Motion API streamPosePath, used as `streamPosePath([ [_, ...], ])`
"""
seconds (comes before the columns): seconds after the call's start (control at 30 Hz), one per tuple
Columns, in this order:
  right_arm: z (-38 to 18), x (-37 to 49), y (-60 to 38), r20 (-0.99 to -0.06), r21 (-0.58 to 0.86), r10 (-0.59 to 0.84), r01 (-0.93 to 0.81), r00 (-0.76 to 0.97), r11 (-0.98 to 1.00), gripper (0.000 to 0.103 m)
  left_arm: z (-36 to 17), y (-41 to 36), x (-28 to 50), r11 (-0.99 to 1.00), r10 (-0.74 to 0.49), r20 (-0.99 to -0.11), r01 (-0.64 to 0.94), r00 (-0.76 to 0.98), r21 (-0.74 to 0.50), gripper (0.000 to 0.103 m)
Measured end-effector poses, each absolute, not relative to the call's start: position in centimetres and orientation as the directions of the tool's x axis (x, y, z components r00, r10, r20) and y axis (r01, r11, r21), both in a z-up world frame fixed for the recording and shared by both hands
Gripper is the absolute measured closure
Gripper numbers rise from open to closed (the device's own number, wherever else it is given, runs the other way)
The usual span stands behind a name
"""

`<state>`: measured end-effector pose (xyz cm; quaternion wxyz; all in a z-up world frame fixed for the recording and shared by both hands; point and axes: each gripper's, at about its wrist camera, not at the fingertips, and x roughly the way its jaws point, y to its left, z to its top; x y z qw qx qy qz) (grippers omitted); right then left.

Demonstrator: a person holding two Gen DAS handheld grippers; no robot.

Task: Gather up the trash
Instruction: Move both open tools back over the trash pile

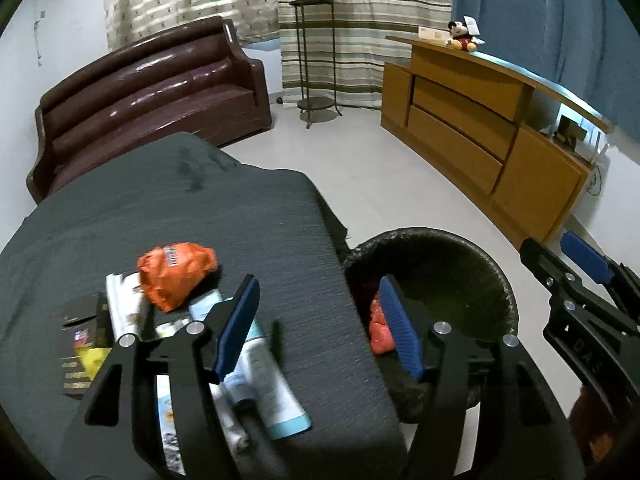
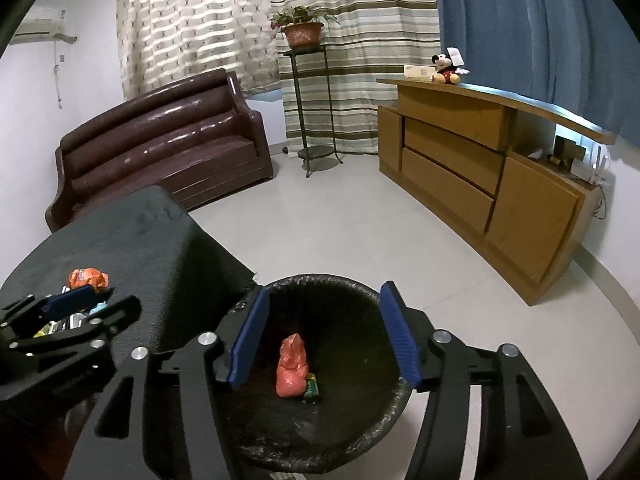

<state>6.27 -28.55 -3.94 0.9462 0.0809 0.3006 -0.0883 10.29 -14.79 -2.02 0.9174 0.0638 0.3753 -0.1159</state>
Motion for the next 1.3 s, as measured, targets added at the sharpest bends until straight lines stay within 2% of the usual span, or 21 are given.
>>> streamPosePath([
  [0.17,-3.8,6.1,-27.8,-0.583,0.080,-0.131,0.216,0.802,0.973,0.042,-1.1,-12.6,9.4,0.973,-0.142,-0.690,0.227,0.709,0.032,0.042],
  [0.6,-2.9,5.0,-22.5,-0.606,0.053,-0.057,0.112,0.793,0.992,0.042,0.4,-4.3,5.8,0.991,-0.041,-0.672,0.114,0.739,0.064,0.042],
  [1.07,-1.7,2.8,-13.7,-0.601,0.090,0.085,-0.038,0.795,0.995,0.042,0.1,5.6,2.0,0.995,0.082,-0.651,-0.031,0.755,0.090,0.041],
  [1.3,-2.6,2.2,-8.9,-0.619,0.058,0.129,-0.118,0.775,0.991,0.048,-1.3,9.2,1.3,0.996,0.086,-0.667,-0.056,0.740,0.067,0.041],
])
